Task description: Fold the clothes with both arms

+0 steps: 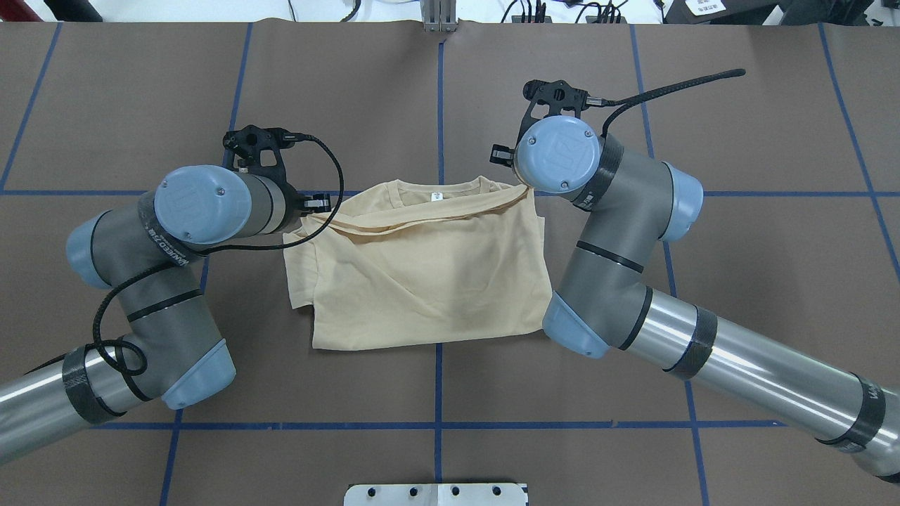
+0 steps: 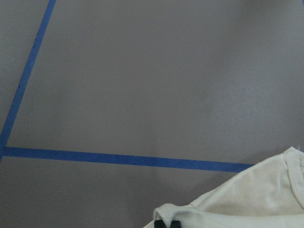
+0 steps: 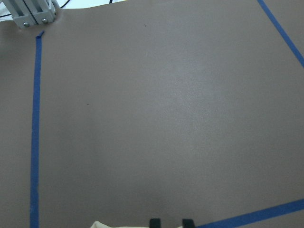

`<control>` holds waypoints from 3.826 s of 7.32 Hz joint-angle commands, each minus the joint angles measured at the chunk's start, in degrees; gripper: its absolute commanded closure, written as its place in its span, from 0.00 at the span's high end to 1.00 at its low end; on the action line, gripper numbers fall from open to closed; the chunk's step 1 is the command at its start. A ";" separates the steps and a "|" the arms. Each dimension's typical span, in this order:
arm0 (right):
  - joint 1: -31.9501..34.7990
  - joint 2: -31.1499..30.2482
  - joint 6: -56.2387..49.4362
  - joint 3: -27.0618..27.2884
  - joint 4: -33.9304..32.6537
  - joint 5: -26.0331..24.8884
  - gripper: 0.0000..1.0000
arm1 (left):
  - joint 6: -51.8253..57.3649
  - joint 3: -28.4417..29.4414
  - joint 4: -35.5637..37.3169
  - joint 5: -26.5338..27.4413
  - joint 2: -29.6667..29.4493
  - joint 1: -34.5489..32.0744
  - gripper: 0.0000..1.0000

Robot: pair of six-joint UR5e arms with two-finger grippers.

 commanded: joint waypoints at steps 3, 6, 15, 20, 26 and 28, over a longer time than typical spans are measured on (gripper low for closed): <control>4.98 -6.36 -8.79 9.10 0.23 9.73 1.00 | 8.31 -7.37 -1.91 -5.43 5.73 -0.95 1.00; 4.98 -7.54 -9.24 11.15 0.23 9.73 1.00 | 0.35 -7.67 -8.94 -5.30 10.42 6.84 1.00; 4.98 -7.62 -9.15 11.42 0.32 9.65 1.00 | -9.71 -6.96 -8.95 -1.69 10.68 15.31 0.35; 4.98 -7.62 -9.15 11.24 0.32 9.56 1.00 | -2.30 -7.40 -8.16 -1.69 12.44 10.34 0.00; 4.28 -7.54 -8.19 11.24 0.32 9.47 1.00 | 18.94 22.67 -12.00 -1.78 -7.80 -12.18 0.00; 4.10 -7.45 -8.19 11.15 0.41 9.47 1.00 | 20.95 37.01 -17.71 -2.30 -18.27 -14.82 0.00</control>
